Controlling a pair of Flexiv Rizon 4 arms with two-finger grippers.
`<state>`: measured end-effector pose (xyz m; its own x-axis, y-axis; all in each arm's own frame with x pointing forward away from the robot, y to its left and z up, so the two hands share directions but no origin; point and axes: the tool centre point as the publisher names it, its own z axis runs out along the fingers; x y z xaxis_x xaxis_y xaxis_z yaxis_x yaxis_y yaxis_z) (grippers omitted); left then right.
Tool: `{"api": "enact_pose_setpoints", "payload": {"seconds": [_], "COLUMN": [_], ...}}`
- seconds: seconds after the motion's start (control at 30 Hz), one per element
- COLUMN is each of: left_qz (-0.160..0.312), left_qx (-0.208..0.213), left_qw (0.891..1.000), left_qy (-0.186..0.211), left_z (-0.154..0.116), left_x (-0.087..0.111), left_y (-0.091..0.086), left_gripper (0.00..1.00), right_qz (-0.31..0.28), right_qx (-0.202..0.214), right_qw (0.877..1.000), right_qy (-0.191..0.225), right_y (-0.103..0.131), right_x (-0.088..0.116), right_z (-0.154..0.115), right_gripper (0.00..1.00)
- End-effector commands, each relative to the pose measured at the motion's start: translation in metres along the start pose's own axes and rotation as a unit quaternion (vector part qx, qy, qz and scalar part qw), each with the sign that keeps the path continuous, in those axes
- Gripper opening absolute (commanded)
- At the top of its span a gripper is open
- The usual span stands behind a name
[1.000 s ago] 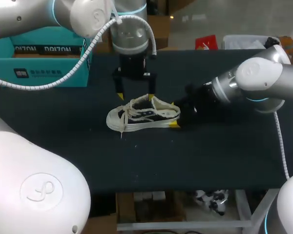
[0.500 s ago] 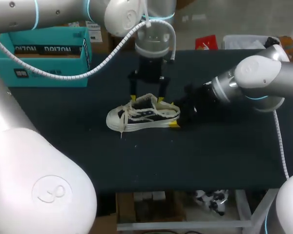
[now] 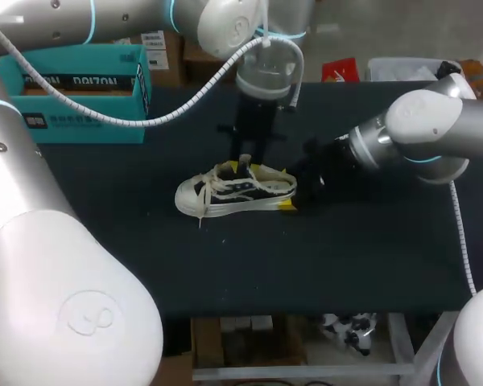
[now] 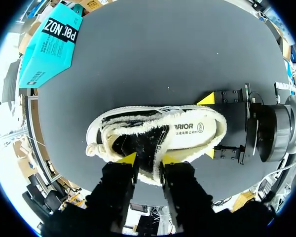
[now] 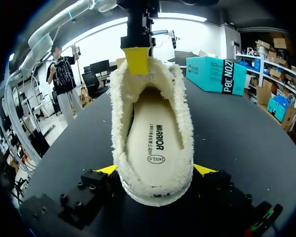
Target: Open the shoe tongue, take the insole out of the shoe, put the insole back into the shoe, and pack the shoe into the shoebox
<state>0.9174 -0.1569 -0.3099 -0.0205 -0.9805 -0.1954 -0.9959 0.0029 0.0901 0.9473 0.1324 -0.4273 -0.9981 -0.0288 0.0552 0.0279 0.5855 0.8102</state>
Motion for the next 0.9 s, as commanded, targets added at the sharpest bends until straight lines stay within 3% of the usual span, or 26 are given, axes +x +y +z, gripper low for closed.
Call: {"api": "enact_pose_setpoints", "payload": {"seconds": [0.03, 0.23, 0.6, 0.9], "left_qz": [-0.003, -0.006, -0.026, -0.029], "left_qx": [0.007, 0.024, 0.063, 0.060], "left_qw": [1.000, 0.999, 0.981, 0.970], "left_qy": [0.002, 0.044, 0.183, 0.232], "left_z": [-0.001, -0.002, 0.007, 0.018], "left_x": [-0.003, -0.016, -0.072, -0.098], "left_y": [0.003, 0.009, 0.024, 0.025], "left_gripper": [0.00, 0.00, 0.00, 0.00], "right_qz": [0.000, 0.000, 0.000, 0.000], "right_qx": [-0.001, -0.001, -0.001, -0.001], "right_qw": [1.000, 1.000, 1.000, 1.000], "right_qy": [0.002, 0.002, 0.002, 0.002], "right_y": [-0.003, -0.003, -0.003, -0.003], "right_x": [-0.004, -0.004, -0.004, -0.004], "right_z": [0.005, 0.005, 0.005, 0.005], "right_gripper": [0.00, 0.00, 0.00, 0.00]}}
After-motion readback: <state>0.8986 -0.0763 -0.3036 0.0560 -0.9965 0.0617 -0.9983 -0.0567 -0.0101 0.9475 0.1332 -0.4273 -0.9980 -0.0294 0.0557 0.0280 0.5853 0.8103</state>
